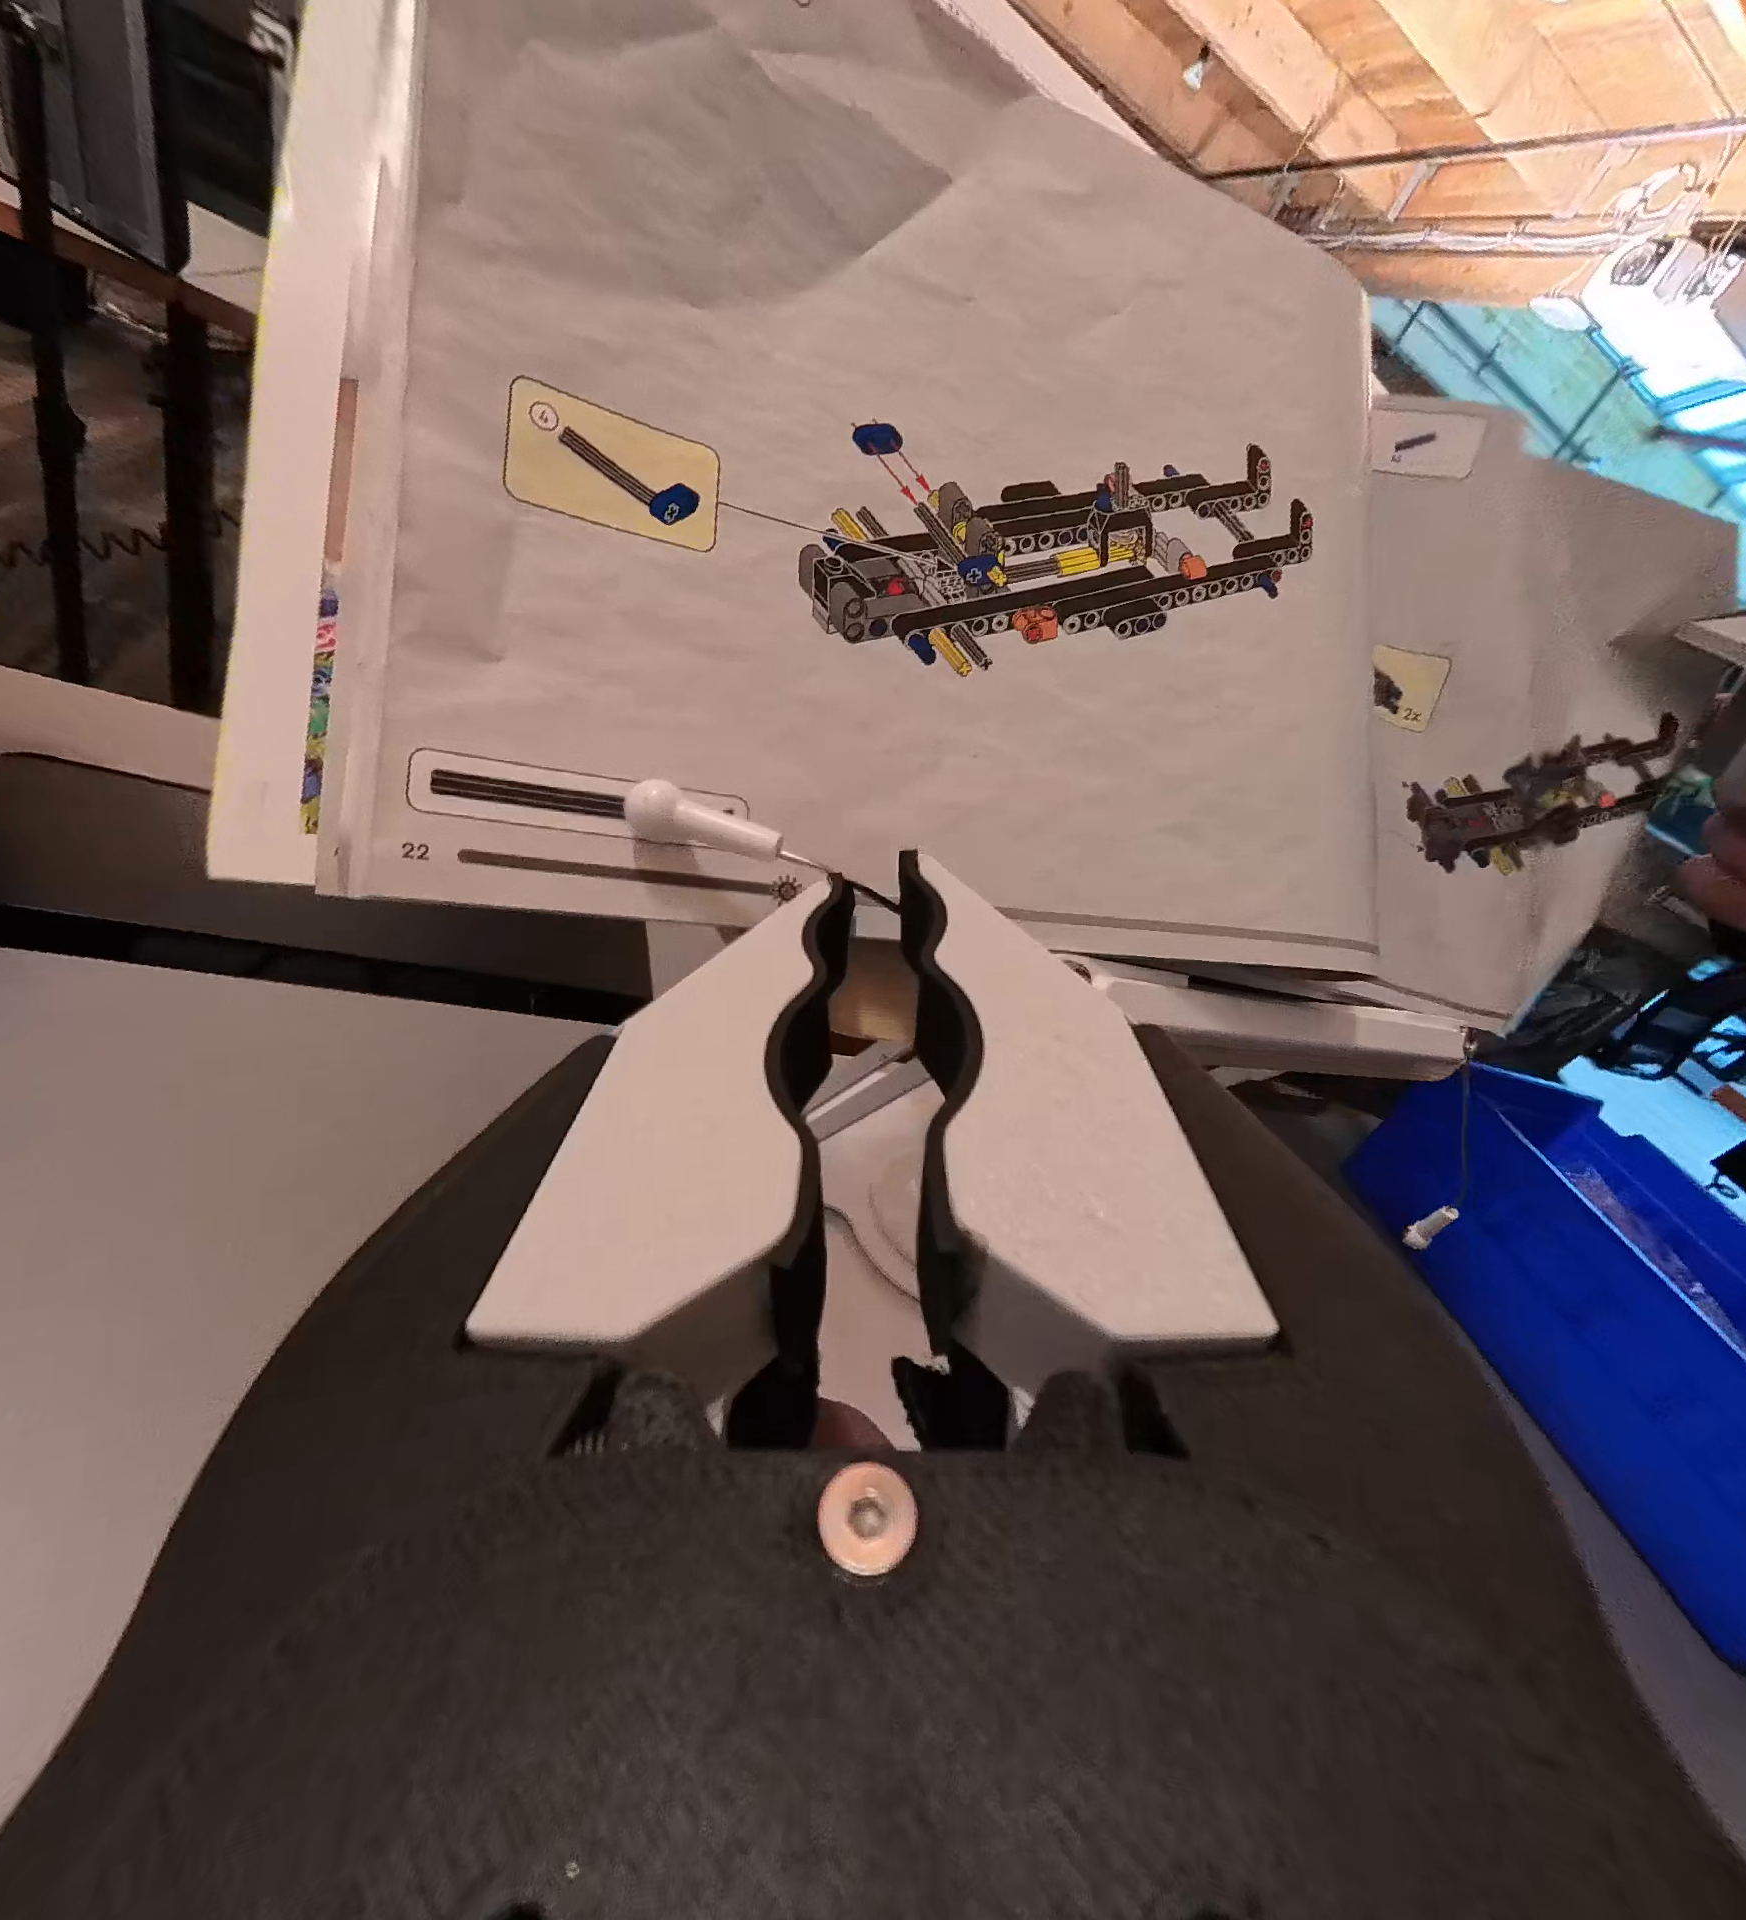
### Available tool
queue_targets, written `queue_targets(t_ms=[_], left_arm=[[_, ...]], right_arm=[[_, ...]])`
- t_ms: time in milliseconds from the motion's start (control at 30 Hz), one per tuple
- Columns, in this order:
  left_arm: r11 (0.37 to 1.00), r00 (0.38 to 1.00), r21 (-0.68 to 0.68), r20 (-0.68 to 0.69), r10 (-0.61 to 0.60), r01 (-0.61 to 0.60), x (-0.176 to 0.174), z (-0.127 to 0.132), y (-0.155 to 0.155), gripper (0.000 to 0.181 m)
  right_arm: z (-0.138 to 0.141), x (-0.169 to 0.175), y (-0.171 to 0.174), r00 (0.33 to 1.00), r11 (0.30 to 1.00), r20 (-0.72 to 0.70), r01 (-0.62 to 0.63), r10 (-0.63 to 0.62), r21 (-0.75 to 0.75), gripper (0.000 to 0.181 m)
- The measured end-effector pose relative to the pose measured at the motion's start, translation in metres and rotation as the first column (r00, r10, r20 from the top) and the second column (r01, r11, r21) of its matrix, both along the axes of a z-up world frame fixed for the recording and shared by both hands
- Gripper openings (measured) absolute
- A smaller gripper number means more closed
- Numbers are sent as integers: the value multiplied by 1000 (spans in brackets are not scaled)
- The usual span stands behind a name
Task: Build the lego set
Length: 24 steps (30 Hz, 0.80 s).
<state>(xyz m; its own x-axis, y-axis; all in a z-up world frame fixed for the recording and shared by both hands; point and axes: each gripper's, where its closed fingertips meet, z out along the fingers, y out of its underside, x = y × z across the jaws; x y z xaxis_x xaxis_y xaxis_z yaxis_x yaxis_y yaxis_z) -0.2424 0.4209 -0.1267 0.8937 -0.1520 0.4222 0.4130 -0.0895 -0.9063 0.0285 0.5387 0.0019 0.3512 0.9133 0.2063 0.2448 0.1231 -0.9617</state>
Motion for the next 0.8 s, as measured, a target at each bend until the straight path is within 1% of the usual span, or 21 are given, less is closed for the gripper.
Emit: queue_targets(t_ms=[33,100,167,233,333,433,567,600,633,700,767,800], left_arm=[[1000,1000,1,12,-3,3,0,0,-1,7],[1000,1000,3,19,-5,5,0,-1,-2,7],[1000,1000,6,27,-10,10,0,-2,-3,7],[1000,999,13,37,-16,16,1,-2,-4,7],[1000,999,15,43,-22,22,1,-3,-6,8],[999,998,16,52,-33,33,1,-3,-6,8],[999,997,22,64,-44,43,1,-3,-6,8],[999,996,24,71,-48,46,1,-3,-6,8],[998,996,27,74,-50,48,1,-3,-6,8],[998,995,31,81,-55,52,1,-3,-5,7],[998,994,35,89,-61,58,1,-3,-5,8],[998,994,36,93,-63,60,2,-3,-5,7]], right_arm=[[5,-5,-10,999,999,-5,-33,33,-19,0],[17,-18,-28,996,996,-14,-87,87,-22,0],[28,-36,-45,991,989,-36,-134,132,-55,0],[34,-61,-62,983,981,-35,-182,180,-70,0],[36,-105,-79,975,972,-39,-223,220,-77,0],[27,-151,-81,976,973,-12,-219,219,-68,0],[12,-204,-70,985,985,26,-170,171,-37,0],[7,-215,-68,986,986,33,-161,162,-38,3],[-1,-227,-68,985,987,69,-158,160,-30,18],[-13,-246,-72,976,984,127,-178,176,4,38],[-15,-255,-83,964,974,150,-225,221,9,57],[-10,-254,-86,965,973,143,-227,221,27,62]])
